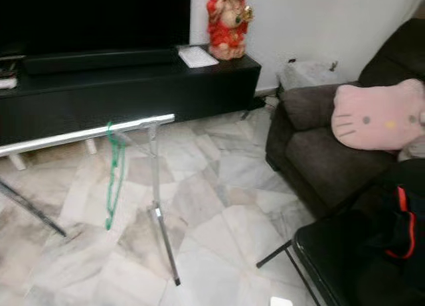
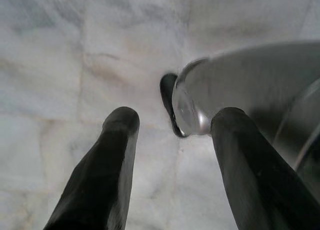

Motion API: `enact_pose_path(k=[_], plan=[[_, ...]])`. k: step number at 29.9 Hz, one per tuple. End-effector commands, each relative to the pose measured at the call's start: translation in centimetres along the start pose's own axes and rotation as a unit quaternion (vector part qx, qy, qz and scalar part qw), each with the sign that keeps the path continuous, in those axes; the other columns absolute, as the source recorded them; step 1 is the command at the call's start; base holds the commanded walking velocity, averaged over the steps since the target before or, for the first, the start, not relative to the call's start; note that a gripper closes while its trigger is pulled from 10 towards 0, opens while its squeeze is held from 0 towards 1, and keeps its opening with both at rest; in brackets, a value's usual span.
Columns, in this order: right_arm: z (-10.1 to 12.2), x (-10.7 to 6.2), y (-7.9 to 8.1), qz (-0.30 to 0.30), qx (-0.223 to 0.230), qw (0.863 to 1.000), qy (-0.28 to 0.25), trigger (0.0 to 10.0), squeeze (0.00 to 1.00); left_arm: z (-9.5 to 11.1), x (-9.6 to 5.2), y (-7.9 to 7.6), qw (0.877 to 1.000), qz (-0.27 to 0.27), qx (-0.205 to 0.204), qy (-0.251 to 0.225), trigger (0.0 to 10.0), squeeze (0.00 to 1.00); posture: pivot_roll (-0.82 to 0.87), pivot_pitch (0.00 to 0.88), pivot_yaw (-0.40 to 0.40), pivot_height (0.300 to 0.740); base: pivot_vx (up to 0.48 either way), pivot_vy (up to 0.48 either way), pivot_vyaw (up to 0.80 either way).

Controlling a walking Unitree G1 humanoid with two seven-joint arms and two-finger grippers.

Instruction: Hang hanger

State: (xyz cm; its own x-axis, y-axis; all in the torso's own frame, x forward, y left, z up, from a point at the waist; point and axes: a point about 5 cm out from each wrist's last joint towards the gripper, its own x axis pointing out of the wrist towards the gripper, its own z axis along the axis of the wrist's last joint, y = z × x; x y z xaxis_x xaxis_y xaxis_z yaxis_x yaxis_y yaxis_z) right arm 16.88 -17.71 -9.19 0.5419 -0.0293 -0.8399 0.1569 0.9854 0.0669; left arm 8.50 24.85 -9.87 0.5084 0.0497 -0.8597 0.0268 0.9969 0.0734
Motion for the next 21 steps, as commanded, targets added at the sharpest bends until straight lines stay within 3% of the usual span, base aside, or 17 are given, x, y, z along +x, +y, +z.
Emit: enact_pose_path(k=[1, 21], plan=[[0.10, -0.07, -0.82, -0.013, -0.003, 1.000, -0.003, 10.0, 0.00, -0.82, -0.08, -0.87, 1.000, -0.013, 0.001, 0.014, 10.0, 0.00, 0.10, 0.061, -0.066, 0.740, 0.000, 0.000, -0.71], [0.29, -0.08, -0.80, -0.025, 0.010, 0.999, -0.018, 10.0, 0.00, -0.79, -0.09, -0.74, 1.000, -0.012, -0.001, 0.015, 10.0, 0.00, 0.09, 0.079, -0.062, 0.740, 0.000, 0.000, -0.71]])
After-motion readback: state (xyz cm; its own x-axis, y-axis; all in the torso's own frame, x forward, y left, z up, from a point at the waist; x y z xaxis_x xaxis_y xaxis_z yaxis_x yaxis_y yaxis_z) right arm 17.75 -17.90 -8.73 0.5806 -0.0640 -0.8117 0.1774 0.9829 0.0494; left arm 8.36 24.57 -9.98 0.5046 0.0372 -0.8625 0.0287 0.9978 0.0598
